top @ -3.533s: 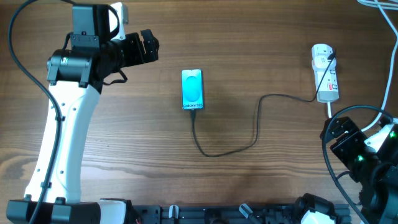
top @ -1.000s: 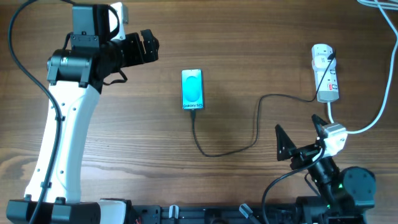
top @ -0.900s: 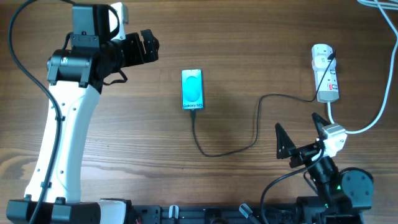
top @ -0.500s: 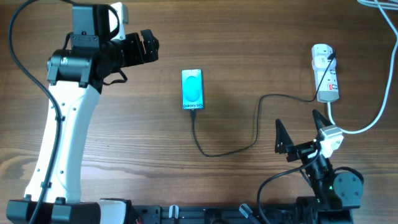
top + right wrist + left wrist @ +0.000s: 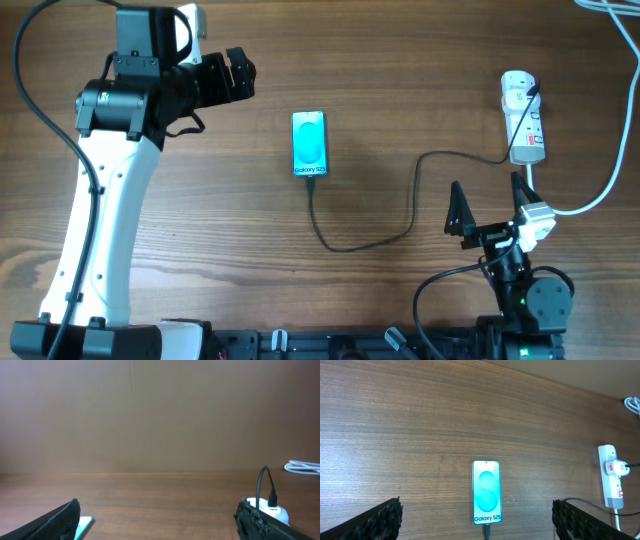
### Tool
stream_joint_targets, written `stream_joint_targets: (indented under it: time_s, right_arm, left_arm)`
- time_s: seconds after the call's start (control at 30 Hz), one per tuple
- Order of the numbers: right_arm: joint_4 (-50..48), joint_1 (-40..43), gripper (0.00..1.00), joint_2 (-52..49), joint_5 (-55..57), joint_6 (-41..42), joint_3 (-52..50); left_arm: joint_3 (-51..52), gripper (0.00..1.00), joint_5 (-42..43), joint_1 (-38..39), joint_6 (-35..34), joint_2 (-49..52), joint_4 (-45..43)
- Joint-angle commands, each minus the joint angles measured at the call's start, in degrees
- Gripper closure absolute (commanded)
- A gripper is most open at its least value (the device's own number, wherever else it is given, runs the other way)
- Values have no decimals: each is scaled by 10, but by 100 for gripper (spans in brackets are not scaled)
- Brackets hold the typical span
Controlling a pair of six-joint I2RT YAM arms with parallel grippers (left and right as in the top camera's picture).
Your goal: Plug charger to phone and switch on socket
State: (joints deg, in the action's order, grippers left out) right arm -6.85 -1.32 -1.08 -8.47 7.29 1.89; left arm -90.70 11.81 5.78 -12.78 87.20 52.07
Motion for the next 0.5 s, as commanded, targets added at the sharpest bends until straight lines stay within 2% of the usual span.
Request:
stream_joint_targets:
  time_s: [0.0, 0.47]
  right_arm:
    - [-4, -2, 0, 9, 29, 23, -16]
    - [66, -1, 0, 9, 85, -1, -16]
  left_arm:
    - [3, 0, -2, -1, -3, 2, -1]
    - [3, 0, -2, -1, -3, 2, -1]
